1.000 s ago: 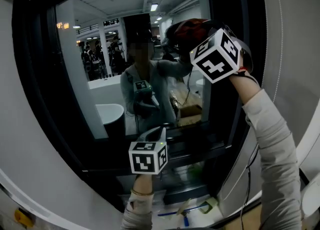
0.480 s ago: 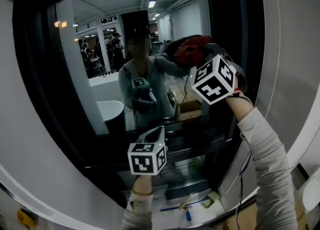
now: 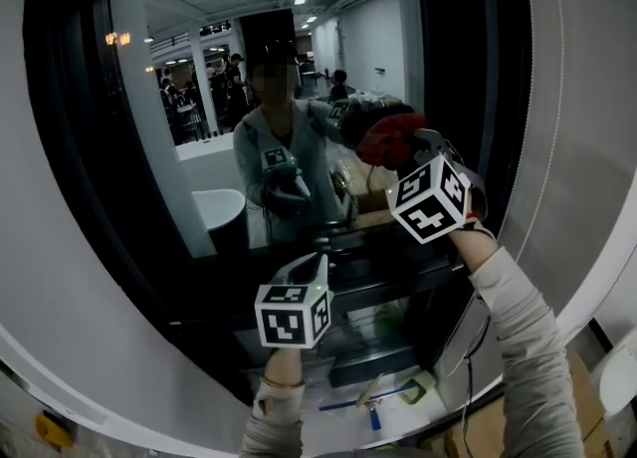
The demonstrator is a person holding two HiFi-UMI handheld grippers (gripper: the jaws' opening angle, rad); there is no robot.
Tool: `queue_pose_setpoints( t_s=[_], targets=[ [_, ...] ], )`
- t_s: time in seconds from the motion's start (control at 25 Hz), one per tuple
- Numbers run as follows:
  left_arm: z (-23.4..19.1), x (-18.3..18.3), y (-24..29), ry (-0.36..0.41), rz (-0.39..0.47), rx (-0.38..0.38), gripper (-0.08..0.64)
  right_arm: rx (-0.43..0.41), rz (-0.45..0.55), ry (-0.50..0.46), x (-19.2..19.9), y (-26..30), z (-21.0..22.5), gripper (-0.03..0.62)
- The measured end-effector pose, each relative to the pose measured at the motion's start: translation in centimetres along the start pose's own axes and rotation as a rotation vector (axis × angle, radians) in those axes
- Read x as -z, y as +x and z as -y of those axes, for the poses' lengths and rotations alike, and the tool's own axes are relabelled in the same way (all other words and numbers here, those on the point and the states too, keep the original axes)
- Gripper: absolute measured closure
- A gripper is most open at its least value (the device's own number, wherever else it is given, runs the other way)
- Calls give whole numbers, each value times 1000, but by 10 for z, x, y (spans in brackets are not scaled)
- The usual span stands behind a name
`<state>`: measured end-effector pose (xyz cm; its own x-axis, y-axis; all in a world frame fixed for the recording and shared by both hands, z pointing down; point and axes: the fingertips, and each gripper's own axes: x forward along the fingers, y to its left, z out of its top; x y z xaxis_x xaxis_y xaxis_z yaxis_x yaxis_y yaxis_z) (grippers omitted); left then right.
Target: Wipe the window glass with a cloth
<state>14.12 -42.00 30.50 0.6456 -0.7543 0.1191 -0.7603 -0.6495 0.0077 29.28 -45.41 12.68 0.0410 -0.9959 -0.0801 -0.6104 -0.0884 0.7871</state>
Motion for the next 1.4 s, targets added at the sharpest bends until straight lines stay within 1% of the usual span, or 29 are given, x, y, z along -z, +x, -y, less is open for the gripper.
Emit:
queue_pose_setpoints(
  t_s=[0.24, 0.44, 0.64, 0.84, 1.0, 1.08, 1.16, 1.32, 1.4],
  targets=[
    [-4, 9, -3, -18, 2, -3, 557, -57, -39, 27, 32, -3, -44, 549],
    [-6, 22, -6, -31, -6, -2, 557, -112, -84, 65, 64, -6, -85, 549],
    [-7, 35, -7, -38, -17, 1, 557, -157, -131, 105, 92, -7, -116, 549],
    [-8, 49, -10, -51, -33, 1, 557, -189, -162, 126, 107, -8, -137, 549],
    [-8, 55, -10, -55, -40, 2, 557, -202, -175, 132, 112, -7, -145, 549],
    [-7, 57, -11, -57, -43, 2, 557, -207, -174, 150, 113, -6, -148, 549],
    [-6, 58, -12, -55, -42, 2, 557, -203, -152, 223, 112, -8, -146, 549],
    [2, 60, -18, -53, -36, 0, 557, -192, -53, 486, 103, -29, -139, 549],
    [6, 62, -22, -52, -35, -6, 557, -202, -3, 584, 98, -44, -139, 549]
  ],
)
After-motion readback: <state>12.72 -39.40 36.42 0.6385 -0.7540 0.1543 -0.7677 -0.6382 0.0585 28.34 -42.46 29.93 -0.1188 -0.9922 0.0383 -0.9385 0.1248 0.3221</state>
